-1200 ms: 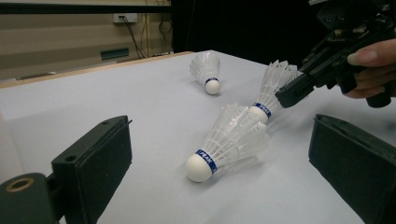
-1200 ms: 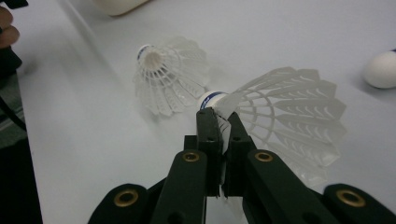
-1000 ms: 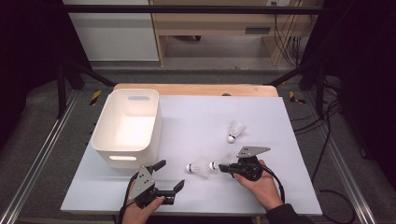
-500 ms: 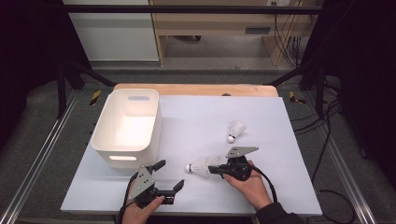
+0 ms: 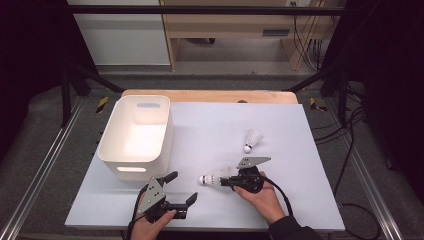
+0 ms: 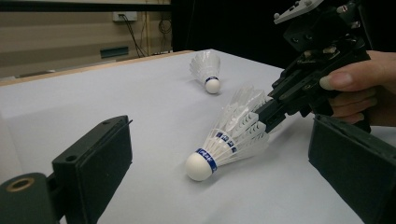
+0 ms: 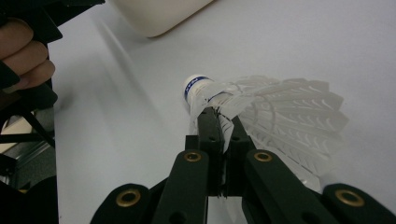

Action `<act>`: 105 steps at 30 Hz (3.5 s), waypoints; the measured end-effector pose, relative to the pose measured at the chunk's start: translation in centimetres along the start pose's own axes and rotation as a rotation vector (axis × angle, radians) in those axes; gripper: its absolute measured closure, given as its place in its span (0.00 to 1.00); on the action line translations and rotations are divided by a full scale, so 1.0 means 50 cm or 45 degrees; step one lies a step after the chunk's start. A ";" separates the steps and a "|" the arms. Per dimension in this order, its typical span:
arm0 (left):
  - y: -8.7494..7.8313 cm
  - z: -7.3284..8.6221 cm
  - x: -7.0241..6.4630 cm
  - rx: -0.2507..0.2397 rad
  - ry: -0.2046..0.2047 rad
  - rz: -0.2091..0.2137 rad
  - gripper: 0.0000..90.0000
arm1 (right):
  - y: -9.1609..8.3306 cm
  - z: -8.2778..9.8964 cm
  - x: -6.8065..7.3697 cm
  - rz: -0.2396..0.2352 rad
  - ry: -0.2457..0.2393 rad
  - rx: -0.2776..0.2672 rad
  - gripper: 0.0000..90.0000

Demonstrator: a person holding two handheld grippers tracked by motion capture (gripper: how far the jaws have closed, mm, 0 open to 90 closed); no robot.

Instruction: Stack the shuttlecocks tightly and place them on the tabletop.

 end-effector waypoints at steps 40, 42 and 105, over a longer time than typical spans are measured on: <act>0.001 0.000 -0.003 -0.002 -0.008 0.009 0.07 | -0.005 0.011 -0.001 0.030 -0.127 0.085 0.88; 0.001 0.000 -0.003 -0.002 -0.008 0.009 0.07 | -0.007 0.011 0.000 0.035 -0.133 0.089 0.86; -0.037 -0.020 -0.016 -0.067 0.038 0.032 0.04 | -0.174 0.008 -0.070 0.456 -0.233 -0.111 0.11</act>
Point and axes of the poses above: each handheld gripper's, and its own axes: y roughly forward along the jaws, z roughly out of its underside, x roughly to its left, the point moved 8 cm from there along y, roughly forward along the jaws, and after that the axes turned 7 degrees about -x, right-handed, at the moved point
